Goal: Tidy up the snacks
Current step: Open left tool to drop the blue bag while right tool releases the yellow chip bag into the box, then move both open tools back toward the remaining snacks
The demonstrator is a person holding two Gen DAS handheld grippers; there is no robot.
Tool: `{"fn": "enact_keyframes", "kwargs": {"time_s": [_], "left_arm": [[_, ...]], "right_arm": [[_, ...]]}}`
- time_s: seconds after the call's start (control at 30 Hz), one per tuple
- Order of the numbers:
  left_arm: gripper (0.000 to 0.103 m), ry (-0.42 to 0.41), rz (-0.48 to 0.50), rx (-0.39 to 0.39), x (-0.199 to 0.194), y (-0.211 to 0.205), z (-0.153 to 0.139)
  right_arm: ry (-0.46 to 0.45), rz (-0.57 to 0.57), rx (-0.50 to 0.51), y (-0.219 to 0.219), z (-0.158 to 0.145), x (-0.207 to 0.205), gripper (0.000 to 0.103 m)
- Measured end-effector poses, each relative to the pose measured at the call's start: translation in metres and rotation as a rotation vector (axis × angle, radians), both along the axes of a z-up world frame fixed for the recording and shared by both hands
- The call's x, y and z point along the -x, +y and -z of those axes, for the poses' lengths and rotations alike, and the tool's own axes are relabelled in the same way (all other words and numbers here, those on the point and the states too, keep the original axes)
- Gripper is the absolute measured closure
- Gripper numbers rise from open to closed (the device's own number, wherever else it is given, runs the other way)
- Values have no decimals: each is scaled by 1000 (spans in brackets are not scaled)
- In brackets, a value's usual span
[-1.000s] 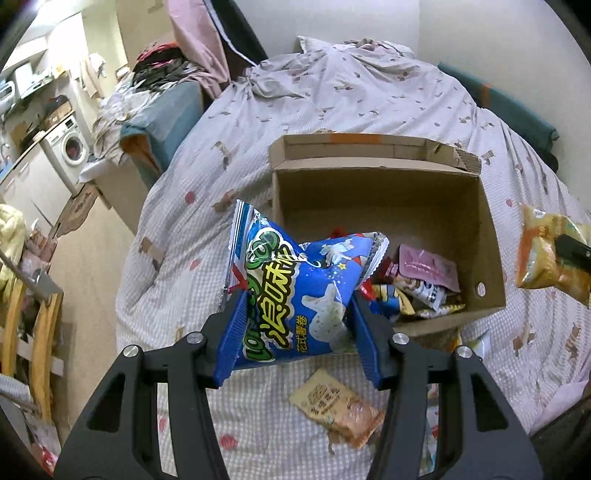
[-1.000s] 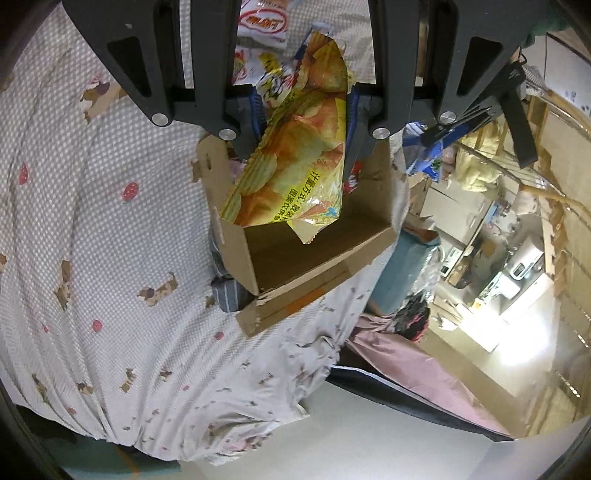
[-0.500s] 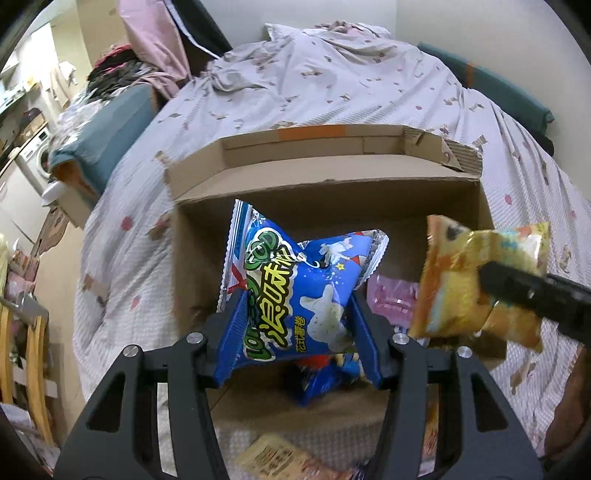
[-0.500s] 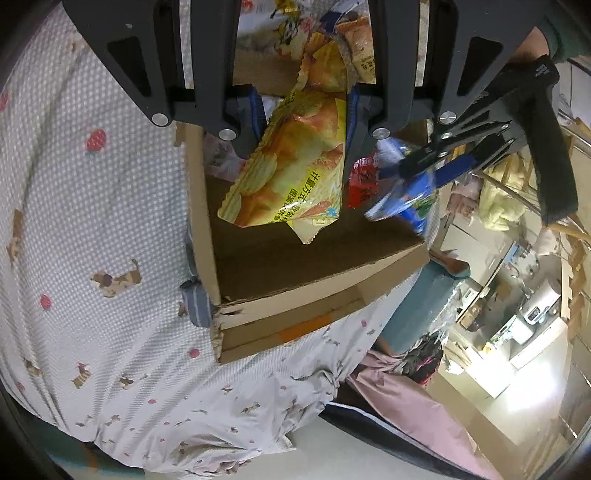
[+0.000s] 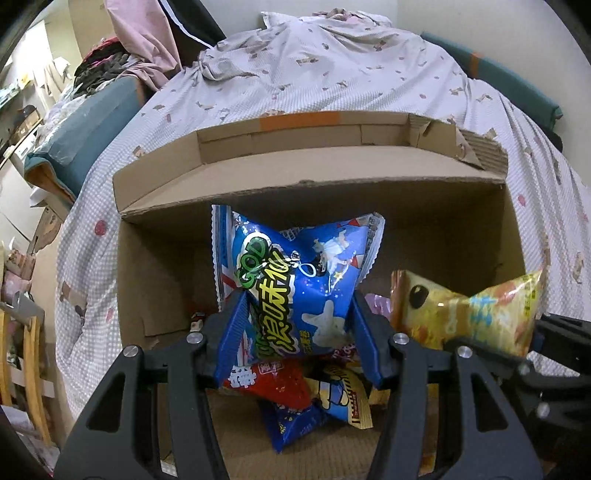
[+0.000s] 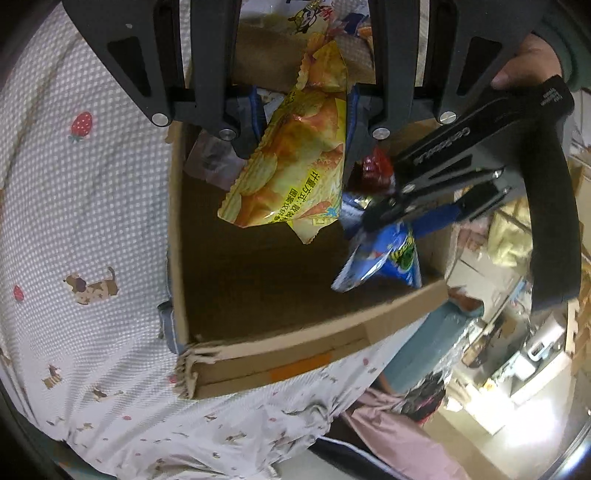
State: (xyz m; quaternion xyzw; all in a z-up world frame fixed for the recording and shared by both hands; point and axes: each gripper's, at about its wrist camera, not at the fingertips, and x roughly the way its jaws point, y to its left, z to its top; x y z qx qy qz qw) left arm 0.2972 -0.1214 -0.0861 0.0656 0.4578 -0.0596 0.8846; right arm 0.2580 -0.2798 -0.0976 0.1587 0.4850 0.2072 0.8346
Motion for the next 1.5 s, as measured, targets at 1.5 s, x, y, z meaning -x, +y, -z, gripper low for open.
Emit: {"fn": "enact_keyframes", "kwargs": {"time_s": [1.5], "left_arm": [[14, -98, -162, 98, 74, 61, -50]], "right_arm": [[-98, 90, -54, -34, -40, 18, 27]]}}
